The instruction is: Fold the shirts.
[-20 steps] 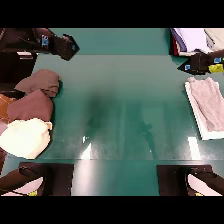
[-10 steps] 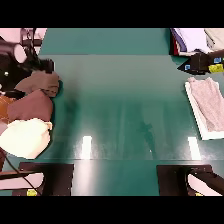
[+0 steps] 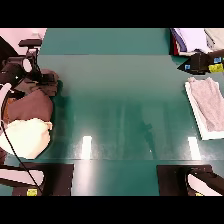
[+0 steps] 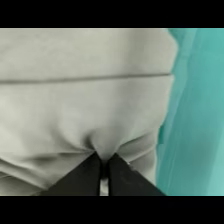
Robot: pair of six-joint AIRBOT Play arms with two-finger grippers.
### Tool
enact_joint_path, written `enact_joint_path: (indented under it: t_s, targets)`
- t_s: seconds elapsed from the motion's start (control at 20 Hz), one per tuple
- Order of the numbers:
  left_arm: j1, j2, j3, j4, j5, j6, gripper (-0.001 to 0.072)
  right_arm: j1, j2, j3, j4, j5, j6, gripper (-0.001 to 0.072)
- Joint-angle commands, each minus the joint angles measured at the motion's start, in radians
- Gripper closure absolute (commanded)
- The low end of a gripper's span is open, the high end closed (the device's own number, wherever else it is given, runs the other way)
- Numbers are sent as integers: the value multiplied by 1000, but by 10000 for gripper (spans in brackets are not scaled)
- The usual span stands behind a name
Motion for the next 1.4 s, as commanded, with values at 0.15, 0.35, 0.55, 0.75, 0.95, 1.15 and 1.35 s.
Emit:
enact_joint_path:
  t_s: [0.15,0.35,0.55,0.75,0.95,1.15,1.35]
  targets:
    - [5,261,161,-58,-3,71,686,1,35,3,1,-60,1,696]
    - [-48,474,325,-229,-65,248,687,-7,116,2,-7,-195,1,696]
    - [-283,539,400,-227,-203,296,687,-40,194,2,-6,-274,1,696]
    - [-579,457,390,-228,-269,296,687,-104,248,2,-6,-272,1,696]
    - [-833,266,390,-270,-218,296,562,-155,280,2,-6,-231,1,695]
    - [-851,161,390,-278,-148,267,62,-167,287,2,-6,-169,1,696]
    - [-605,185,385,-269,-307,180,62,-167,287,2,-7,-152,0,696]
